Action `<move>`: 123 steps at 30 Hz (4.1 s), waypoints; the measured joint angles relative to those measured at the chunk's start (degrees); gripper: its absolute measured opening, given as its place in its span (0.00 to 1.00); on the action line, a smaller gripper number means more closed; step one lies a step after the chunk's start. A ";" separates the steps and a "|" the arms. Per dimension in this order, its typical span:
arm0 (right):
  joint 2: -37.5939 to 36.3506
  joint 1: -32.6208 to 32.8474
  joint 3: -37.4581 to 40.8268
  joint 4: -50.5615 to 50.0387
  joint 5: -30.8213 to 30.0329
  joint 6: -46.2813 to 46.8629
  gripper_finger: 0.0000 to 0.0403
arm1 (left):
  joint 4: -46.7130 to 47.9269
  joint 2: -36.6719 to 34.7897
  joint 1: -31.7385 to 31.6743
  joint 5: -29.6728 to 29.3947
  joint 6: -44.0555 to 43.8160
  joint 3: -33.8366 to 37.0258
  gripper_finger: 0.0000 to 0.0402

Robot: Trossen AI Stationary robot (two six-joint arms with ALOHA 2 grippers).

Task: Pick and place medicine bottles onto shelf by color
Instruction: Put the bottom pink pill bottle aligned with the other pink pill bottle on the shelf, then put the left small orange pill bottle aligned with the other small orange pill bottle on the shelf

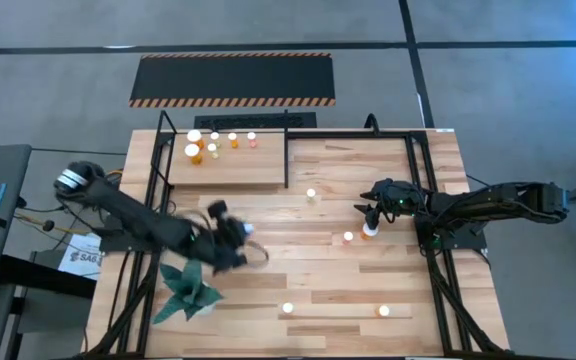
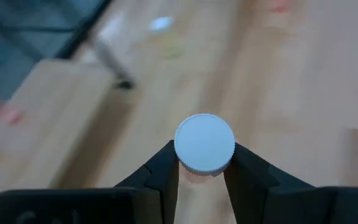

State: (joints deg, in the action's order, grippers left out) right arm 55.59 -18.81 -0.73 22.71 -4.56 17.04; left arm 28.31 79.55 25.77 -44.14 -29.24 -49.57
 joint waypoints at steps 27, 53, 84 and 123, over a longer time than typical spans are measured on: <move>-0.01 0.01 -0.01 0.00 -0.01 -0.02 0.63 | -27.14 -11.37 -39.23 15.54 12.22 16.14 0.24; 0.00 0.00 -0.02 -0.01 -0.02 -0.04 0.63 | -32.74 11.59 -55.96 22.67 13.67 3.44 0.24; 0.00 0.02 -0.02 -0.01 0.00 -0.04 0.63 | -30.91 11.46 -56.32 25.79 13.53 3.36 0.24; -0.02 0.01 -0.02 -0.01 -0.01 -0.02 0.63 | -30.69 6.90 -56.29 25.21 13.57 3.56 0.45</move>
State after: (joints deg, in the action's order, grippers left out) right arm 55.58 -18.80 -0.75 22.70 -4.56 17.02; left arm -2.38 86.45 -30.52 -18.93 -15.67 -46.01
